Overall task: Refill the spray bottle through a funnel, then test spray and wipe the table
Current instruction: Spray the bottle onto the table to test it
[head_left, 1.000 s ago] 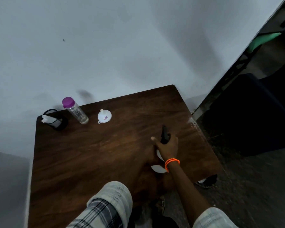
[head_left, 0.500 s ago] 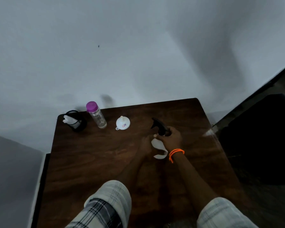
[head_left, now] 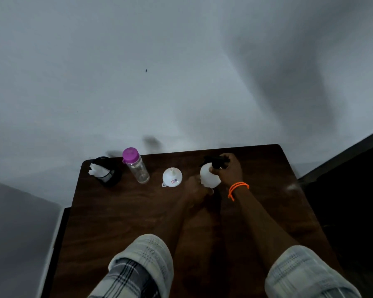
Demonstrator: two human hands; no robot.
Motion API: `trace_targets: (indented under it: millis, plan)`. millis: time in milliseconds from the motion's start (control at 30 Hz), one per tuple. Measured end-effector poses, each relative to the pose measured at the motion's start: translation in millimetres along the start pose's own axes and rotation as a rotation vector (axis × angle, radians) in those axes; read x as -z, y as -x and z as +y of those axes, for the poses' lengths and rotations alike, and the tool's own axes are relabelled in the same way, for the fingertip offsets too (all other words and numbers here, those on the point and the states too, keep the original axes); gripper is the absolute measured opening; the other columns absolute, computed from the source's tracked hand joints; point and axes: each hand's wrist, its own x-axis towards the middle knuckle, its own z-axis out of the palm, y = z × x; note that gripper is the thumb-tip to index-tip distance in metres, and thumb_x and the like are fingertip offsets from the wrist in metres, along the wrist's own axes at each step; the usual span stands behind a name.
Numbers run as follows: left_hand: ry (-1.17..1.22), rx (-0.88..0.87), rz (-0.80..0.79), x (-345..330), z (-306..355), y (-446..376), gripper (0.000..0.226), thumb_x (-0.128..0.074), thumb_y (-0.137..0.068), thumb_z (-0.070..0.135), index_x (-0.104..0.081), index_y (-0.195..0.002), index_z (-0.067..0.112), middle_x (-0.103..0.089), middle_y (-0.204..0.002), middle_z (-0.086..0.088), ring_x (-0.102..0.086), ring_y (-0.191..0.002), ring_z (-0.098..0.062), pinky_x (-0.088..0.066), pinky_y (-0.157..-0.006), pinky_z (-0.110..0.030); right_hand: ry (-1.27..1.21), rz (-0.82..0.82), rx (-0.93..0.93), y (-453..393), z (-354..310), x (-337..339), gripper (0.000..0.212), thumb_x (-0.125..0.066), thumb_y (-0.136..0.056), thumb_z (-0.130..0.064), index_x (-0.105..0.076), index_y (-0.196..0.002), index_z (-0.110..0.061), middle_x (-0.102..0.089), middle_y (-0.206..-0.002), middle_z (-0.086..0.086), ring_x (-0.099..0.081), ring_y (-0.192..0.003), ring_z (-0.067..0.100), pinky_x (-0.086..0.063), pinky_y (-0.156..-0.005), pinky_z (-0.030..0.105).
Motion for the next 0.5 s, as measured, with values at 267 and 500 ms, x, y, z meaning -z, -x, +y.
trace_targets:
  millis: [267, 500]
  plan:
    - [0.116, 0.004, -0.019, 11, 0, -22, 0.065, -0.086, -0.056, 0.026, -0.069, -0.117, 0.013, -0.074, -0.110, -0.006, -0.072, -0.096, -0.022, -0.059, -0.089, -0.044, -0.010, 0.029, -0.056, -26, 0, -15, 0.057, -0.087, -0.062, 0.008, -0.058, -0.107, -0.010, -0.067, -0.113, 0.014, -0.065, -0.103, 0.027, -0.055, -0.091, 0.042]
    - [0.311, 0.114, -0.005, 18, 0, -9, 0.042, -0.085, -0.069, 0.014, -0.068, -0.107, 0.016, -0.073, -0.098, -0.004, -0.070, -0.099, -0.026, -0.058, -0.088, -0.040, 0.003, 0.123, -0.100, -26, 8, -26, 0.069, -0.082, -0.057, 0.019, -0.057, -0.119, 0.002, -0.063, -0.111, 0.017, -0.060, -0.100, 0.026, -0.050, -0.083, 0.037]
